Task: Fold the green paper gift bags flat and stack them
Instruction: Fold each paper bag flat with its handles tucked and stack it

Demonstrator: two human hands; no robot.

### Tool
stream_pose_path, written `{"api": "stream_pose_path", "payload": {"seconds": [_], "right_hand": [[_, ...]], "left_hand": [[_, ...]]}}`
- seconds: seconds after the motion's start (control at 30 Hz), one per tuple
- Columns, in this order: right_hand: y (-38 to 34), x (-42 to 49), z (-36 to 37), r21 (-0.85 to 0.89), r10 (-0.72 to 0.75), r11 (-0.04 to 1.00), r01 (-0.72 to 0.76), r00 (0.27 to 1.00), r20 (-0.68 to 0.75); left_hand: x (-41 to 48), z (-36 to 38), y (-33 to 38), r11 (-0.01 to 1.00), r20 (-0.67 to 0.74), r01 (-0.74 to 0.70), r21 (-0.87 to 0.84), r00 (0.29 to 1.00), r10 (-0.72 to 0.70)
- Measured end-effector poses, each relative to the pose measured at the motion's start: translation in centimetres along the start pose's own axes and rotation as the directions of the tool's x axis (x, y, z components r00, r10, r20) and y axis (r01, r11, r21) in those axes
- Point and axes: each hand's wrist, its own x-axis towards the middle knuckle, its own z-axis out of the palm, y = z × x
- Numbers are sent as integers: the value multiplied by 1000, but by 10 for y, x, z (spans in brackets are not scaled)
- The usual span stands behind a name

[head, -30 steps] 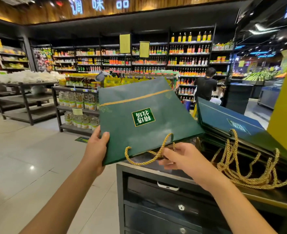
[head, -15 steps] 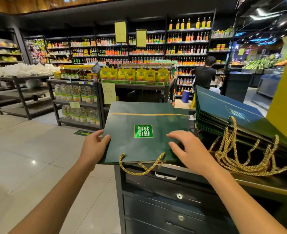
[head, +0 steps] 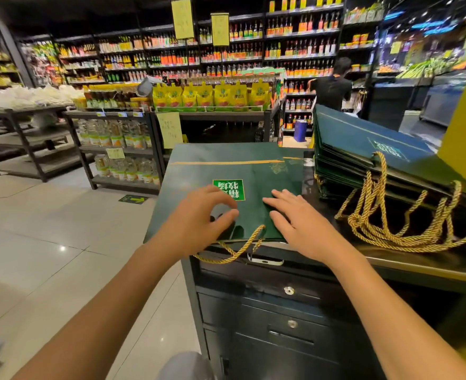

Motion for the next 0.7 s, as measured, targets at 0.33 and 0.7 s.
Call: {"api": "stream_pose_path", "payload": {"seconds": [0.33, 0.7], "right_hand": [[0, 0, -1, -3, -3, 1000, 3, 1000, -10], [-2, -1, -3, 12, 7, 1000, -7, 1000, 0]], "left_hand": [[17, 26, 31, 998, 195, 2, -67, 981, 11], [23, 13, 18, 847, 229, 246, -472, 961, -151]]}}
